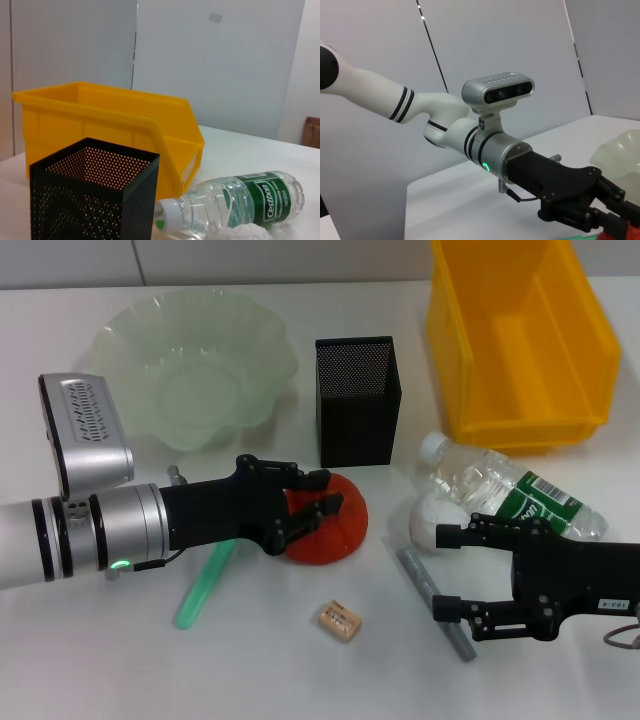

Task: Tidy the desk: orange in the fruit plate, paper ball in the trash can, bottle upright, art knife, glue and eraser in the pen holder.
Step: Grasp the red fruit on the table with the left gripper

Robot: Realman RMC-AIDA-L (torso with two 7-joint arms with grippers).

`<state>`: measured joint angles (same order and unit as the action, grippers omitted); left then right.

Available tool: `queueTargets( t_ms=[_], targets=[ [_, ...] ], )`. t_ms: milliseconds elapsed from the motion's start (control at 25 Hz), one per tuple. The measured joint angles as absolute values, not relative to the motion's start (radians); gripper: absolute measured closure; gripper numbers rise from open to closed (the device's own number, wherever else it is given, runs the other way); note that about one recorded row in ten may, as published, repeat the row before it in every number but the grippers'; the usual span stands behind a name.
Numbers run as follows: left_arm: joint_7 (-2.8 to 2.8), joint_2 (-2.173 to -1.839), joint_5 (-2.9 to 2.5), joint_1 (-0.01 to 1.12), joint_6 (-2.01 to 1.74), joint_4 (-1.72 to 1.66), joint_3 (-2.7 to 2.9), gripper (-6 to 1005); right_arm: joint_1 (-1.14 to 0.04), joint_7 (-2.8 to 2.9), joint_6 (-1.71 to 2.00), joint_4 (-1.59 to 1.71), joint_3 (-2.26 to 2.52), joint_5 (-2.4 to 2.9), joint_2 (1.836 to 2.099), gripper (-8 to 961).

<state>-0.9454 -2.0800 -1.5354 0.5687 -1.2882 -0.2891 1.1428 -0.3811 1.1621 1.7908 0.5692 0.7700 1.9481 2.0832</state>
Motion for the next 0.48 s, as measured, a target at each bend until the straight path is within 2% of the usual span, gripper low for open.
queueTargets(
  t_ms=[80, 280, 480],
  targets=[
    [-0.945, -2.08, -1.535, 0.569, -1.288, -0.289, 1.143, 546, -0.382, 1.162, 1.79, 0.569, 0.77, 1.948, 2.084, 124],
    [-0.946, -2.08, -1.535, 0.573, -1.281, -0.289, 1.143, 761, -0.385, 1.162, 1.788, 0.569, 0.77, 1.948, 2.085, 125],
    [-0.947, -2.08, -1.535, 0.575, -1.266, -0.288, 1.143, 774, -0.386, 1.162, 1.779, 0.563, 0.77, 1.948, 2.085, 125]
  ],
)
